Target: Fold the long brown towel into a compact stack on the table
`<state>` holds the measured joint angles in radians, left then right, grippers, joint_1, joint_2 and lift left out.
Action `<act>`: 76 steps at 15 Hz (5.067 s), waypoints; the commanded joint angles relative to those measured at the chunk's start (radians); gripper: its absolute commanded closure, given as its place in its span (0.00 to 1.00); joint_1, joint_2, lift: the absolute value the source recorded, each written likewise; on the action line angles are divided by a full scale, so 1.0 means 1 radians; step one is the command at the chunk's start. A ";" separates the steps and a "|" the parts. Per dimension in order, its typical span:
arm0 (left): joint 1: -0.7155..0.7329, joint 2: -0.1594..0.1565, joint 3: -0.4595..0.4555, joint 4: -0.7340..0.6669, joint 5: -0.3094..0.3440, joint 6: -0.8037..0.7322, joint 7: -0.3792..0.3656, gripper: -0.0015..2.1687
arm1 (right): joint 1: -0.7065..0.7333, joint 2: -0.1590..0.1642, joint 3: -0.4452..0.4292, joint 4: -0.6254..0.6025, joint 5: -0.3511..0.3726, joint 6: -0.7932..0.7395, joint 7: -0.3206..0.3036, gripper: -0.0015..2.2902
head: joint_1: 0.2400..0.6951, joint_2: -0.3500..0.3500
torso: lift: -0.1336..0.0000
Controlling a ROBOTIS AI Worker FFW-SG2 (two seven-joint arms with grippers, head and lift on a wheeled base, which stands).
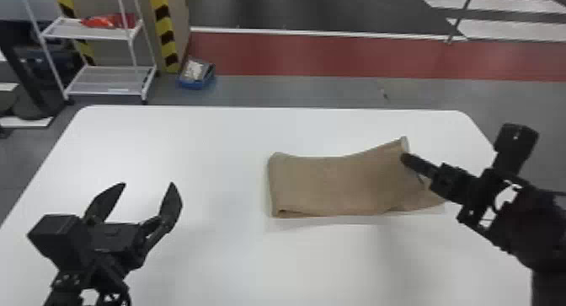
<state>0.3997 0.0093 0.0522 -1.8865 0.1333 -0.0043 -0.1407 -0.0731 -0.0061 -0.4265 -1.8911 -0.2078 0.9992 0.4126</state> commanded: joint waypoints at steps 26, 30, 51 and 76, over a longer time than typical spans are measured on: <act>0.008 -0.002 -0.006 0.009 0.000 -0.012 -0.005 0.04 | -0.129 -0.152 -0.155 0.265 0.045 0.062 -0.005 0.04 | 1.00 0.15 | 0.08; 0.016 0.000 -0.005 -0.002 0.000 -0.012 -0.005 0.04 | -0.165 -0.155 -0.086 0.360 0.080 -0.027 -0.003 0.09 | 1.00 0.15 | 0.08; 0.024 0.001 0.006 0.009 0.005 -0.018 -0.010 0.04 | -0.131 -0.141 -0.158 0.079 -0.073 0.141 0.002 0.74 | 1.00 0.21 | 0.08; 0.028 0.000 0.009 0.014 0.006 -0.018 -0.013 0.04 | -0.002 -0.006 0.515 -0.075 0.179 0.117 -0.084 0.61 | 1.00 0.64 | 0.08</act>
<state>0.4286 0.0087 0.0614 -1.8730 0.1385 -0.0221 -0.1533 -0.0813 -0.0121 0.0622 -1.9762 -0.0297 1.1366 0.3266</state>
